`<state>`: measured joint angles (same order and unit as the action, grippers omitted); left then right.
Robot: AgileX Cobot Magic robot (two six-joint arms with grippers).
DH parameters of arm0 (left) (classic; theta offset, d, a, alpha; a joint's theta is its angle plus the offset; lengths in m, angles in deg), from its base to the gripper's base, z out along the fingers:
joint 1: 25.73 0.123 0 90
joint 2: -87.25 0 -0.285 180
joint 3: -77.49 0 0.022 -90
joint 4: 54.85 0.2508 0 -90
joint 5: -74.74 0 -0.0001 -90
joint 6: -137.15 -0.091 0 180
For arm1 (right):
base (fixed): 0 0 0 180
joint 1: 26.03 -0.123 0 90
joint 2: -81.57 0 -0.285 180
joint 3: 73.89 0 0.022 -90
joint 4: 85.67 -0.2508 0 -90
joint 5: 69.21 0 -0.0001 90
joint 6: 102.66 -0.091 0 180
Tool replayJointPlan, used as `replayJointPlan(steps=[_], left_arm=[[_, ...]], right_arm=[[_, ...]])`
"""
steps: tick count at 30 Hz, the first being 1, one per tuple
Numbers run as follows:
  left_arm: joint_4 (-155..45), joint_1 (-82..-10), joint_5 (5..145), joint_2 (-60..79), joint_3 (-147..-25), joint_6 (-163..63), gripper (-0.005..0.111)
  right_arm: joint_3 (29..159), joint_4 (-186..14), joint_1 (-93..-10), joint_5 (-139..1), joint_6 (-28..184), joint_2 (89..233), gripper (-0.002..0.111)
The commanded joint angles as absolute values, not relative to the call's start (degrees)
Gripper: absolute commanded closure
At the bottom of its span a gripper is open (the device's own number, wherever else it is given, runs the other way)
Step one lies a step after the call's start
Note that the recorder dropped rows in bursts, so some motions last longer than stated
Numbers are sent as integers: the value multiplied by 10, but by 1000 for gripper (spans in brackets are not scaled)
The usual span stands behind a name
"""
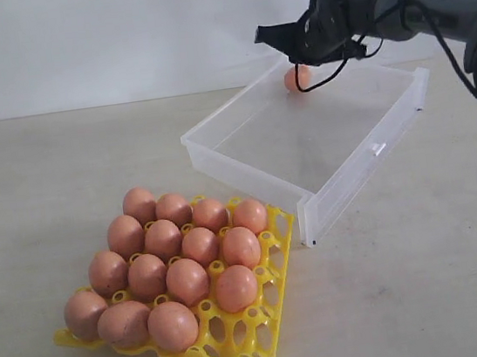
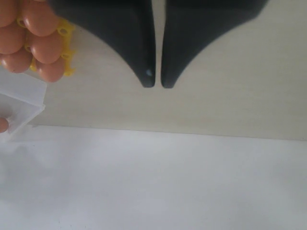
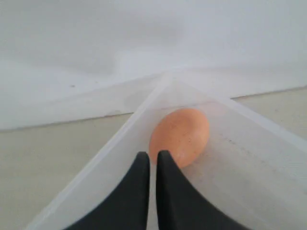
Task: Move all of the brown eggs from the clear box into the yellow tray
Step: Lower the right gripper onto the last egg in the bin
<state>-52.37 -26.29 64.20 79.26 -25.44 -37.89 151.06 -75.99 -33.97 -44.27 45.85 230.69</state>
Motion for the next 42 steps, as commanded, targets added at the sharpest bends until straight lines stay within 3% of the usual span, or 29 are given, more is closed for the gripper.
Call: replayJointPlan(steps=[1, 14, 25, 30, 42], left_arm=[[-524, -260, 645, 795, -253, -379, 103], [-524, -260, 645, 795, -253, -379, 103], [-524, -260, 645, 795, -253, -379, 103], [-524, -260, 645, 795, -253, -379, 103], [-524, -260, 645, 795, -253, -379, 103]], right_arm=[[1513, -742, -341, -319, 624, 2269, 109], [1513, -633, -341, 8, 752, 2270, 109], [1489, -622, -339, 8, 738, 2215, 109], [1489, -626, -339, 8, 858, 2227, 109], [1488, -698, -315, -22, 866, 2241, 109]])
